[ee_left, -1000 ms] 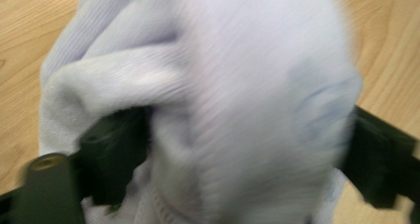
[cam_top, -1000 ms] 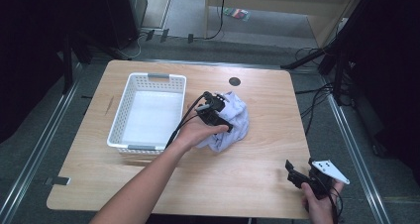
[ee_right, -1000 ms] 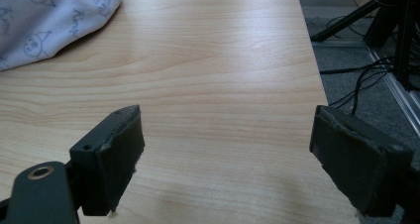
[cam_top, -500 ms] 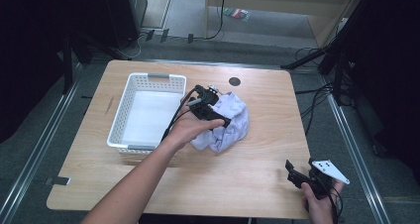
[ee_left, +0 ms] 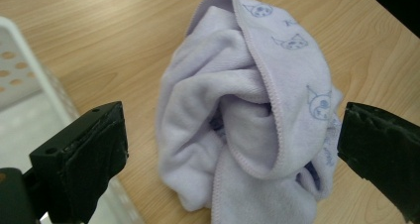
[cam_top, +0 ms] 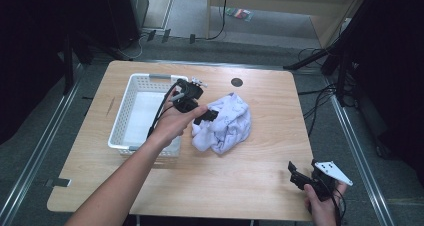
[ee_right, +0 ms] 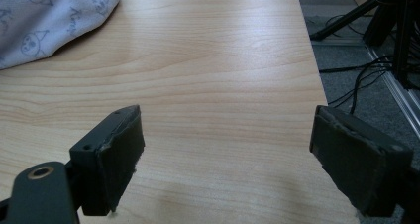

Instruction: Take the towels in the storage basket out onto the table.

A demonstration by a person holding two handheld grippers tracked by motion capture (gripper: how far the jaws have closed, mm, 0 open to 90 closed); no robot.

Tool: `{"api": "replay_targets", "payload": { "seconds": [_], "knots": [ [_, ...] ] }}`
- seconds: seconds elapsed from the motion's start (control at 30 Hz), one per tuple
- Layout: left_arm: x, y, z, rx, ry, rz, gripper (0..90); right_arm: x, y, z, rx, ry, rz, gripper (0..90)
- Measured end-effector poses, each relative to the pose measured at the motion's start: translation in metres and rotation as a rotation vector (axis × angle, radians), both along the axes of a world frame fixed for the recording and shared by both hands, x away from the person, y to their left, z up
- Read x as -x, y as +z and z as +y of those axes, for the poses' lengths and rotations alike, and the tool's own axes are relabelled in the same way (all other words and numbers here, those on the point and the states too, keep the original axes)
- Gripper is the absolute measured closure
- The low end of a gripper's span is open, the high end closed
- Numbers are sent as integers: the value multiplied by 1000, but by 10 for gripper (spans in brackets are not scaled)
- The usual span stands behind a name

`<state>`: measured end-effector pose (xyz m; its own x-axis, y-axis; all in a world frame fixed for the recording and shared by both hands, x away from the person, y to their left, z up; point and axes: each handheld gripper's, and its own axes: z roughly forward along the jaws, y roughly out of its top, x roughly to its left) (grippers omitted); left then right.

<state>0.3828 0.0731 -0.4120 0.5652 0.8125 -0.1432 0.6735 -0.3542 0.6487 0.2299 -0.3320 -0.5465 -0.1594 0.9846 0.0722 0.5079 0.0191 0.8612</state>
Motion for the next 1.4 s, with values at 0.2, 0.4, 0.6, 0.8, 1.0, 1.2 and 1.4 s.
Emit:
{"api": "replay_targets", "payload": {
  "seconds": [0.2,0.4,0.6,0.8,1.0,1.2,1.4],
  "knots": [
    [7,5,24,19,13,-17,0,0,0,0,-3,1,0,137],
    [13,5,50,9,63,-44,0,0,0,0,-4,-2,1,137],
    [16,-3,74,4,115,-57,0,-1,0,0,-2,-3,2,137],
    [22,-10,96,-4,153,-66,0,-1,0,-1,-5,-4,3,137],
    [29,-13,116,4,187,-76,0,-1,0,-1,-4,-4,6,137],
    [37,-13,135,2,213,-81,0,-1,0,0,-3,-3,5,136],
    [46,-14,155,3,242,-89,0,-1,0,-1,-4,-4,6,136]
  ]
}}
